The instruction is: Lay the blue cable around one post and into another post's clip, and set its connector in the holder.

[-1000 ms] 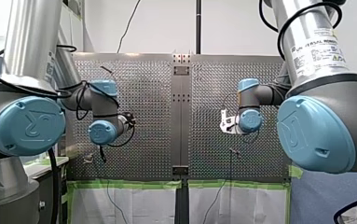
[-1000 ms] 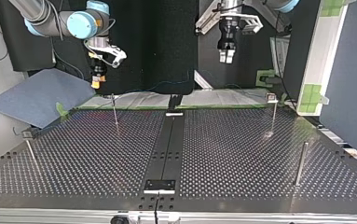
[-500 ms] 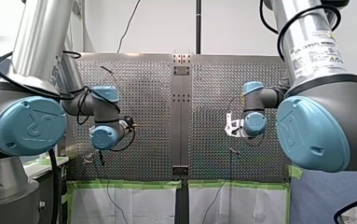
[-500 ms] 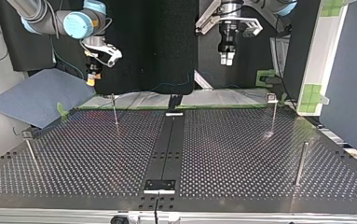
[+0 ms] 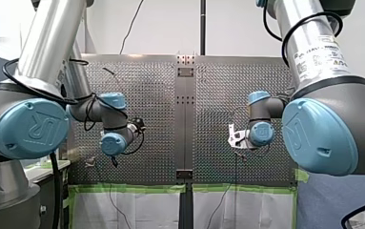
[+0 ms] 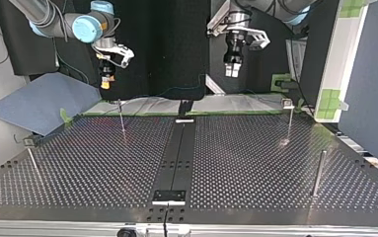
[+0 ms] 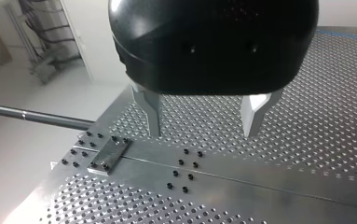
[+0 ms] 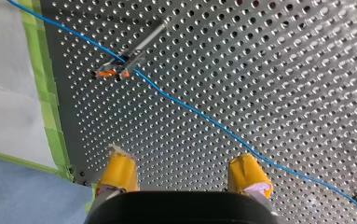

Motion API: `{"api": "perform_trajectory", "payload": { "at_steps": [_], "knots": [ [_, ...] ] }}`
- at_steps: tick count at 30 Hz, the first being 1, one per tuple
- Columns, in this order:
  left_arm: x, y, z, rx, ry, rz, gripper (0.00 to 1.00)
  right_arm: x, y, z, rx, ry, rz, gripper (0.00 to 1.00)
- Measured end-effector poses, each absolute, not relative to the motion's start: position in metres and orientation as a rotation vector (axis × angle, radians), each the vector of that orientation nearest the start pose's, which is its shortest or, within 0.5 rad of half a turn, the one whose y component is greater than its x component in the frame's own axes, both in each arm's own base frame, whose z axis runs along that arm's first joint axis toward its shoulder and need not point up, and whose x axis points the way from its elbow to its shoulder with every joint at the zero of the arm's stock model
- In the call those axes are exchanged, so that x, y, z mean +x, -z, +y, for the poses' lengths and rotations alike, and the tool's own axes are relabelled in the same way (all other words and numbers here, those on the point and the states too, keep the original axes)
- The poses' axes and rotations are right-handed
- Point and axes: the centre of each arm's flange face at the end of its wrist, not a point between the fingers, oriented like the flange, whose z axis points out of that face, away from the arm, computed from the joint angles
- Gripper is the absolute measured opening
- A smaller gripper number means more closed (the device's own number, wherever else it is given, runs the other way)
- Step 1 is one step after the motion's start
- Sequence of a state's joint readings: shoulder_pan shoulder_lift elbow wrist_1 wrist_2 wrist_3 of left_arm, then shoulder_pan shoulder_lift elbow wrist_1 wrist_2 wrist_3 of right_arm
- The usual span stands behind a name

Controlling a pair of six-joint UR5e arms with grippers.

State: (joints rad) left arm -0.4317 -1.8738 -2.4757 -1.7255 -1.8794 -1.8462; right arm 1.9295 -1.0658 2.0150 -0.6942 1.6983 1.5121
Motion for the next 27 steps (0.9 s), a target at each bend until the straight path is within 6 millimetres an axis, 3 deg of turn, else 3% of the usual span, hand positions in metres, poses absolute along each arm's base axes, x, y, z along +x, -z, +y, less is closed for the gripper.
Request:
{"api": "perform_trajectory", "payload": {
  "at_steps": [11, 13, 17, 27],
  "knots": [
    [0.331, -0.115, -0.282, -0.19, 0.503, 1.33, 0.87, 0.286, -0.094, -0.431, 1.621, -1.156, -1.18, 0.98],
    [0.332, -0.112, -0.289, -0.193, 0.523, 1.333, 0.87, 0.286, -0.094, -0.432, 1.62, -1.156, -1.182, 0.98],
    [0.333, -0.103, -0.303, -0.207, 0.548, 1.353, 1.0, 0.285, -0.095, -0.432, 1.617, -1.156, -1.185, 0.98],
    [0.328, -0.077, -0.343, -0.206, 0.644, 1.441, 1.0, 0.279, -0.103, -0.437, 1.598, -1.157, -1.194, 0.98]
  ]
}}
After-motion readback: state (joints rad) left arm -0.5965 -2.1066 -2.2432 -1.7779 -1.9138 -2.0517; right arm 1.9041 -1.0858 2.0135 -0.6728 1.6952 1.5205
